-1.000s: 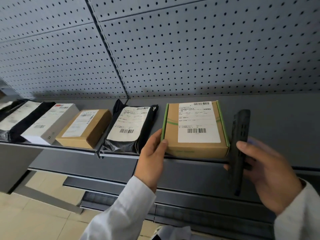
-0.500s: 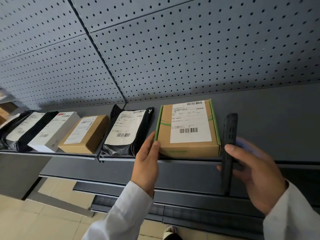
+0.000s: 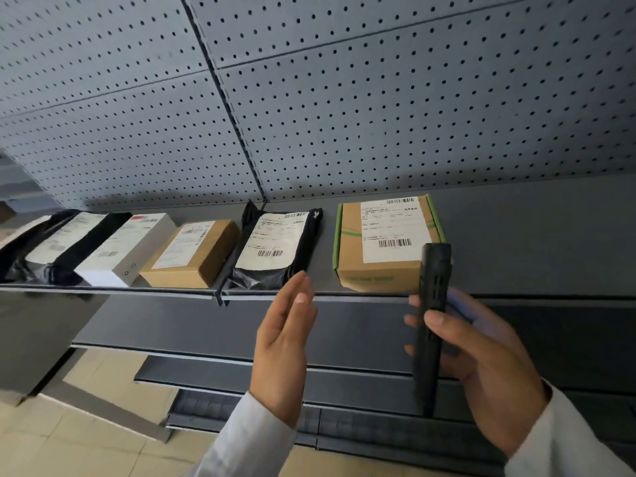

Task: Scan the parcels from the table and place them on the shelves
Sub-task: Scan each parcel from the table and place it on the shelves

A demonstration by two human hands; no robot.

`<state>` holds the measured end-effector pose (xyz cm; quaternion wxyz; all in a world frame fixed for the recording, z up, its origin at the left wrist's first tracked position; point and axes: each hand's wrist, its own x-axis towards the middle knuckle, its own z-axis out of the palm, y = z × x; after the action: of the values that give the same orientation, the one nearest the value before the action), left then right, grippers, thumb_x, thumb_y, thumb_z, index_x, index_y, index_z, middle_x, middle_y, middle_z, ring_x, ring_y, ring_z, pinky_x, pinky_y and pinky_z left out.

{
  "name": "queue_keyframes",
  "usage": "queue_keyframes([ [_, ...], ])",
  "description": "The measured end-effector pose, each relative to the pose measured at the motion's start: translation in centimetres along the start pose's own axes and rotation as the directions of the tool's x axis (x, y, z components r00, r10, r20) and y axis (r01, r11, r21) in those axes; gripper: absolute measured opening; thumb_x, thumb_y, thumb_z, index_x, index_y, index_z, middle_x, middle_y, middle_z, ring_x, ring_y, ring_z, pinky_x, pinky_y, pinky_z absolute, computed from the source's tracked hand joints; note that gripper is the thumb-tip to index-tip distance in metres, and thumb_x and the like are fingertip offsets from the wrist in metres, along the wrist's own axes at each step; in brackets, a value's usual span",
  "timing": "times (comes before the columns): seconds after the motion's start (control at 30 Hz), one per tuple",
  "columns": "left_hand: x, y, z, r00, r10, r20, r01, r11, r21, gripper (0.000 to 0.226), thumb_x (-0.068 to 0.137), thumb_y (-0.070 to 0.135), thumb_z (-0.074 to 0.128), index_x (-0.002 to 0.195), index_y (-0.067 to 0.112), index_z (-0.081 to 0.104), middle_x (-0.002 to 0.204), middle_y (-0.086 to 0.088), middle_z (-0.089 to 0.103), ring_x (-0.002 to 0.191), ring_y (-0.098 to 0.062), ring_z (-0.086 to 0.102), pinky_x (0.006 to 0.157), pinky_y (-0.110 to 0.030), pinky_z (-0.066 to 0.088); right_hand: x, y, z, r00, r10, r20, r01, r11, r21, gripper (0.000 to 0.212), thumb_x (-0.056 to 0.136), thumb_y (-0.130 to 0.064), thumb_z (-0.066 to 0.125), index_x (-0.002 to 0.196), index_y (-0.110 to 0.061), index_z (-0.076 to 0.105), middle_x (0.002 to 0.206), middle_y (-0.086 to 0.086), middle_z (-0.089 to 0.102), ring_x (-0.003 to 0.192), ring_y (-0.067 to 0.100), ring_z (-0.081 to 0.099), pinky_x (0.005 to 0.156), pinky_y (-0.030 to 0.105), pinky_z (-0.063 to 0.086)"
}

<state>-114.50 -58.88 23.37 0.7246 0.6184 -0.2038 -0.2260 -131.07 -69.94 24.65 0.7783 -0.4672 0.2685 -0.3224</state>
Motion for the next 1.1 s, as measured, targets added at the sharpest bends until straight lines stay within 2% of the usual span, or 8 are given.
queue_keyframes([
  [0.17,-3.0,1.2,-7.3,0.998,-0.034,-0.055,0.033,0.999,-0.015,0.028,0.102,0.018,0.047,0.124,0.022,0.064,0.123,0.006,0.07,0.117,-0.01,0.064,0.102,-0.031,0.048,-2.3,3.6,7.1,0.993,0.089,0.082,-0.082,0.993,-0.085,0.083,0.019,-0.055,0.094,0.098,-0.034,0.079,0.101,0.001,0.077,0.097,0.024,0.073,0.085,0.048,0.057],
  [0.3,-6.5,2.7,-15.4,0.984,-0.089,-0.155,0.079,0.994,-0.072,0.028,0.099,0.021,0.05,0.122,0.019,0.066,0.118,0.004,0.072,0.113,-0.012,0.066,0.099,-0.032,0.049,-4.4,7.7,13.7,0.96,0.232,0.158,-0.209,0.967,-0.146,0.097,0.019,-0.05,0.097,0.108,-0.016,0.076,0.095,0.005,0.077,0.083,0.02,0.074,0.085,0.049,0.055],
  [0.4,-9.6,3.3,-21.7,0.958,-0.117,-0.261,0.09,0.989,-0.114,0.033,0.09,0.027,0.055,0.119,0.017,0.068,0.115,0.001,0.073,0.111,-0.015,0.067,0.098,-0.035,0.05,-6.4,11.3,18.9,0.93,0.299,0.215,-0.26,0.946,-0.191,0.088,0.011,-0.051,0.096,0.09,-0.017,0.08,0.083,0.006,0.072,0.074,0.016,0.071,0.078,0.044,0.053],
  [0.53,-13.8,3.0,-30.3,0.889,-0.17,-0.424,0.109,0.98,-0.164,0.042,0.078,0.033,0.059,0.115,0.016,0.07,0.113,0.0,0.074,0.109,-0.017,0.068,0.097,-0.038,0.05,-9.0,17.0,25.0,0.859,0.416,0.298,-0.348,0.902,-0.257,0.06,0.033,-0.037,0.093,0.088,-0.016,0.08,0.084,0.014,0.071,0.071,0.021,0.069,0.077,0.046,0.051],
  [0.7,-18.5,2.5,-39.8,0.78,-0.174,-0.601,0.064,0.978,-0.201,0.025,0.09,0.019,0.056,0.11,0.014,0.071,0.113,-0.005,0.074,0.109,-0.022,0.068,0.095,-0.039,0.049,-12.6,22.7,32.1,0.795,0.495,0.35,-0.373,0.855,-0.361,0.061,0.039,-0.04,0.093,0.095,-0.021,0.08,0.101,0.017,0.073,0.095,0.029,0.069,0.067,0.039,0.056],
  [0.77,-19.7,2.1,-42.5,0.743,-0.205,-0.637,0.072,0.971,-0.229,0.024,0.097,0.013,0.051,0.111,0.013,0.07,0.114,-0.005,0.073,0.111,-0.023,0.067,0.096,-0.04,0.049,-13.5,24.0,34.4,0.777,0.517,0.359,-0.376,0.838,-0.395,0.05,0.046,-0.026,0.091,0.094,-0.021,0.08,0.097,0.016,0.074,0.1,0.034,0.069,0.066,0.039,0.056],
  [0.93,-19.9,1.5,-47.7,0.684,-0.265,-0.679,0.079,0.953,-0.292,0.024,0.098,0.011,0.051,0.113,0.013,0.07,0.115,-0.005,0.073,0.11,-0.024,0.067,0.097,-0.041,0.05,-13.6,27.0,40.4,0.751,0.548,0.368,-0.387,0.818,-0.426,0.043,0.046,-0.024,0.087,0.087,-0.016,0.079,0.098,0.015,0.073,0.098,0.034,0.069,0.071,0.046,0.056],
  [1.1,-17.7,2.2,-54.0,0.623,-0.289,-0.727,0.107,0.952,-0.287,0.033,0.083,0.022,0.061,0.114,0.013,0.069,0.114,-0.003,0.073,0.109,-0.022,0.068,0.096,-0.04,0.05,-11.4,32.0,47.8,0.681,0.595,0.427,-0.415,0.794,-0.445,0.043,0.058,-0.029,0.078,0.098,-0.013,0.075,0.093,0.013,0.07,0.092,0.03,0.066,0.067,0.045,0.058],
])
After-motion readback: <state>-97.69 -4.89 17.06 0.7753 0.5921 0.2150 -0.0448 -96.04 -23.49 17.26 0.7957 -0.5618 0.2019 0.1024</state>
